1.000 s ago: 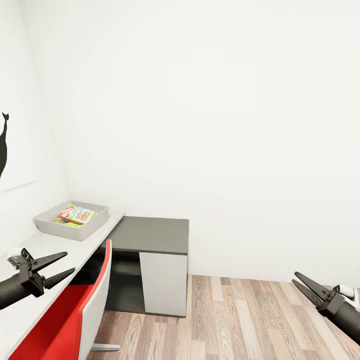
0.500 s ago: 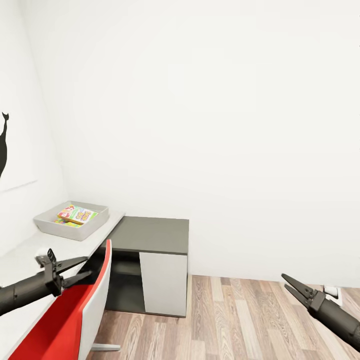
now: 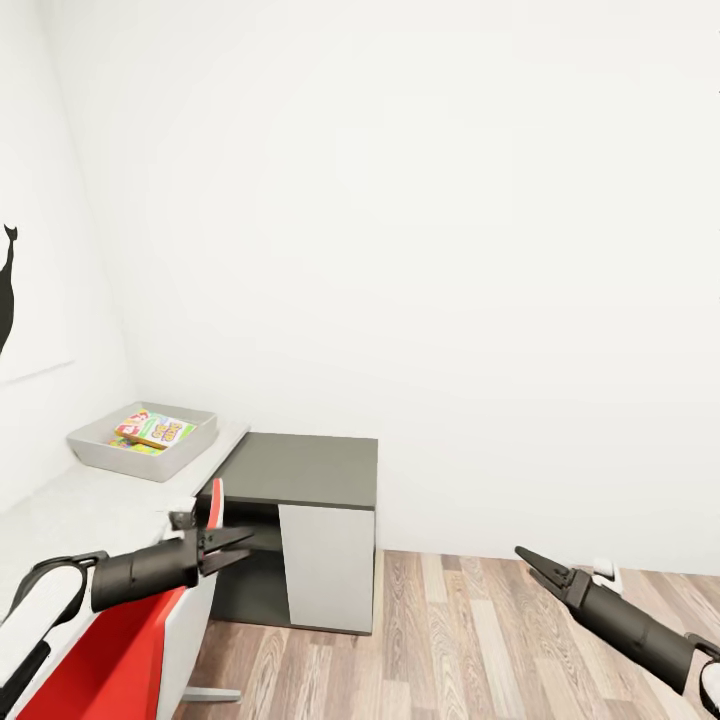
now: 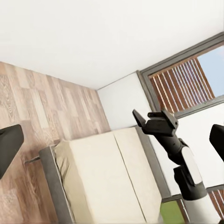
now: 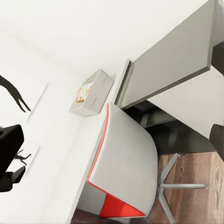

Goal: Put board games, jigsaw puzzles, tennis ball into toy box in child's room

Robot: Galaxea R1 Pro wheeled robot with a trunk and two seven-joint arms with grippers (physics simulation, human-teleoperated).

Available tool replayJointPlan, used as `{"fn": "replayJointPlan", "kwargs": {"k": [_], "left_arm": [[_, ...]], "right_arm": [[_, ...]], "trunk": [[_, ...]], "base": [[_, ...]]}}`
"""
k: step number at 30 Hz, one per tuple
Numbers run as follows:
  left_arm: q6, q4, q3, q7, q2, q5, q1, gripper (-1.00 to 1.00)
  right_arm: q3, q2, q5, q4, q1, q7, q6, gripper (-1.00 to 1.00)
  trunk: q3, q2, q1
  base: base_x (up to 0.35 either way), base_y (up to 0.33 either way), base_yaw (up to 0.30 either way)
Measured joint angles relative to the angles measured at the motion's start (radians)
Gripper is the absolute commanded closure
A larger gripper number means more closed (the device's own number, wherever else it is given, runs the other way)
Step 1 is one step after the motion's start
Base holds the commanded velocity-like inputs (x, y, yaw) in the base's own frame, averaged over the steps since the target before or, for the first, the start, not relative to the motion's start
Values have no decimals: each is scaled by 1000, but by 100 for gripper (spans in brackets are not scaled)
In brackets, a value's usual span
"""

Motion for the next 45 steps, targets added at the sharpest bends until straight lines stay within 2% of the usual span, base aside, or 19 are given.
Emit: {"fn": "replayJointPlan", "kwargs": {"k": [6,9,13,16,21,23,24,26,27,28,30,31,34,36,37,38,40,44,45], "left_arm": [[0,0,-18,3,-35,-47,-13,-100],[0,1,-46,4,-43,-84,-25,-100],[-1,3,-87,4,-58,-176,-41,-100],[-1,5,-95,5,-71,-230,-45,-100],[-2,24,-106,11,-106,-372,-48,-100],[-3,52,-110,26,-130,-449,-49,-100],[-3,84,-117,40,-152,-505,-49,-100],[-5,126,-128,57,-177,-565,-49,-100],[-10,172,-136,71,-199,-629,-49,-100],[-15,199,-140,77,-210,-660,-49,-100],[-50,280,-146,87,-239,-752,-49,-100],[-70,312,-148,89,-250,-781,-49,-100],[-207,502,-156,92,-306,-924,-48,-100],[-274,602,-160,96,-330,-979,-48,-100],[-346,704,-164,106,-350,-1038,-48,-100],[-388,766,-164,112,-360,-1066,-49,-100],[-557,971,-163,155,-389,-1147,-48,-100],[-783,1197,-164,264,-405,-1185,-47,-100],[-816,1229,-164,283,-405,-1186,-45,-100]], "right_arm": [[22,0,0,0,-8,-33,0,-100],[25,0,-1,0,-9,-49,0,-100],[31,1,-1,-1,-10,-78,2,-100],[41,1,-2,-1,-15,-99,3,-100],[106,1,-2,0,-44,-172,6,-100],[149,1,0,3,-54,-220,12,-100],[177,2,1,11,-58,-259,15,-100],[204,2,5,27,-61,-301,15,-100],[228,3,11,47,-63,-341,15,-100],[239,3,14,59,-64,-361,14,-100],[273,4,32,101,-64,-411,9,-100],[287,5,41,120,-64,-425,6,-100],[368,30,128,250,-64,-471,-29,-100],[404,54,176,319,-64,-481,-58,-100],[435,84,228,393,-64,-488,-93,-100],[450,101,256,437,-64,-491,-114,-100],[486,172,370,614,-64,-497,-205,-100],[502,276,528,917,-64,-501,-387,-100],[502,290,550,971,-64,-502,-421,-100]], "trunk": [[0,0,0],[0,0,0],[0,0,0],[0,0,0],[0,0,0],[0,0,0],[0,0,0],[0,0,0],[0,0,0],[0,0,0],[0,0,0],[0,0,0],[0,0,0],[0,0,0],[0,0,0],[0,1,0],[0,0,0],[0,0,0],[0,0,0]], "base": [[0,0,0],[0,0,0],[0,0,0],[0,0,0],[0,0,0],[0,0,0],[0,0,0],[0,0,0],[0,0,0],[0,0,0],[0,0,0],[0,0,0],[0,0,0],[0,0,0],[0,0,0],[0,0,0],[0,0,0],[0,0,0],[0,0,0]]}}
